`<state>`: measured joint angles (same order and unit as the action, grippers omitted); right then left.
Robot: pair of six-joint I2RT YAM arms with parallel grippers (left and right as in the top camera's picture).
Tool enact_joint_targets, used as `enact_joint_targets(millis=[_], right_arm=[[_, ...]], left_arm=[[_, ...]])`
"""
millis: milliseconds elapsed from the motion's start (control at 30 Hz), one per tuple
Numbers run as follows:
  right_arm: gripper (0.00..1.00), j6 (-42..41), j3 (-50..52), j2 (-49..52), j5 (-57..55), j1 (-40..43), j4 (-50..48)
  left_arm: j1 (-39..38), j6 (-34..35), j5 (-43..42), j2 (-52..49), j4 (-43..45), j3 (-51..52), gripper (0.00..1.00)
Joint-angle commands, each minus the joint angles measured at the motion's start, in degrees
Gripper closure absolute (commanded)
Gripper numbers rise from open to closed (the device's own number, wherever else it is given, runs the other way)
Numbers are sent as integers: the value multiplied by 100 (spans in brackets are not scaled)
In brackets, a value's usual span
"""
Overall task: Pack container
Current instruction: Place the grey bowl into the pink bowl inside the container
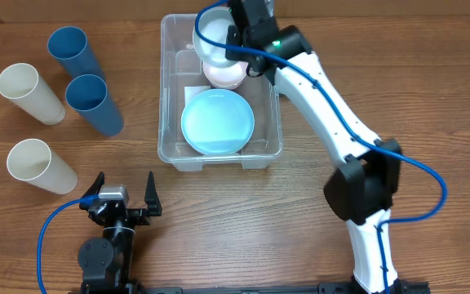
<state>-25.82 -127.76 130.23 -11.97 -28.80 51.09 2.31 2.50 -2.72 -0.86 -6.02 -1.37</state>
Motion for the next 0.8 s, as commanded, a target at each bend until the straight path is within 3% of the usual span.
enact_joint_targets(millis=[0,67,100,133,200,467,700,767], right_arm=[[96,79,26,431,-85,26,-68],[94,72,26,590,-85,26,-79],[78,74,26,610,-85,26,-92],[55,76,26,614,-85,28,-96],[42,85,26,614,-87,31,-136],[42,658,-127,608,68,-79,-42],[58,459,-120,608,437,-195,341],[59,461,-120,608,435,-229,304]], left_arm=[[31,-127,17,48,2,20,0],[31,-127,17,50,0,20,0],[31,-127,17,48,2,20,0],[31,-127,17,48,2,20,0],[28,-127,17,48,2,20,0],[31,-127,15,48,2,20,0],[28,-127,17,48,2,20,0],[28,-127,15,48,2,20,0]])
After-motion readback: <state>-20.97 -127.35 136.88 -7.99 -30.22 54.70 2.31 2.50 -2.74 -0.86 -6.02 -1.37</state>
